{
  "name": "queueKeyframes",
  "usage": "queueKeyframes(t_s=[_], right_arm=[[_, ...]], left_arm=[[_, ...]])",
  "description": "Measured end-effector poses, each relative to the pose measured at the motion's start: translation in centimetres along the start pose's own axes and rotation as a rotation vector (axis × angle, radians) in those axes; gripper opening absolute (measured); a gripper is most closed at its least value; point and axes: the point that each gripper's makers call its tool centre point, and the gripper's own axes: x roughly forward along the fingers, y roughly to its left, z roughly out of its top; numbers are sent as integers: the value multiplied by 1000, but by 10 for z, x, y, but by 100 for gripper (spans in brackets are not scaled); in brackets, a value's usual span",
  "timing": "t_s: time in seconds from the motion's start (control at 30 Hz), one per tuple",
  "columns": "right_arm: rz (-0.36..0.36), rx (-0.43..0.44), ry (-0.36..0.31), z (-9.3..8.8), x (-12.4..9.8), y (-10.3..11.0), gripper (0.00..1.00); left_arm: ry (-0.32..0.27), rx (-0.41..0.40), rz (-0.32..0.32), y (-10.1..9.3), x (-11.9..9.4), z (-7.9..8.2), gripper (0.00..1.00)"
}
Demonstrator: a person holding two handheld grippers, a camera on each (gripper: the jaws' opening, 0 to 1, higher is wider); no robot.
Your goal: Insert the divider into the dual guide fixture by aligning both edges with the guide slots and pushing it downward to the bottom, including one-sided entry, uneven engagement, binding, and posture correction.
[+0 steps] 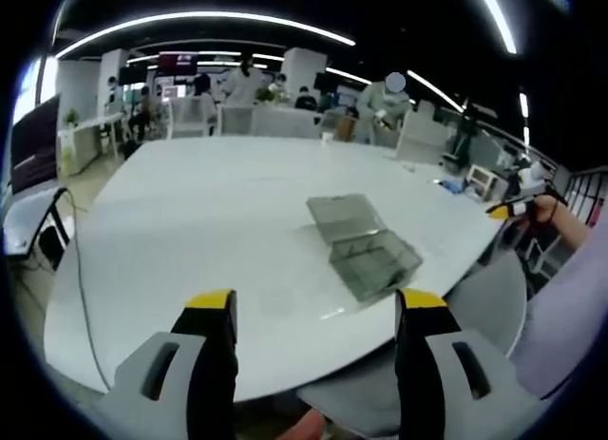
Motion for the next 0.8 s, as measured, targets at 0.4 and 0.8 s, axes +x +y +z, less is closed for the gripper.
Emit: queueKeyframes(t_s=[0.4,0.8], right_arm=[[-16,-3,-18,-3,-13,22,53],[-83,-16,-103,14,-25,36,42]], left_arm=[[-38,14,-46,-10,-7,9,63],[-134,55,-126,-28,-21,32,53]])
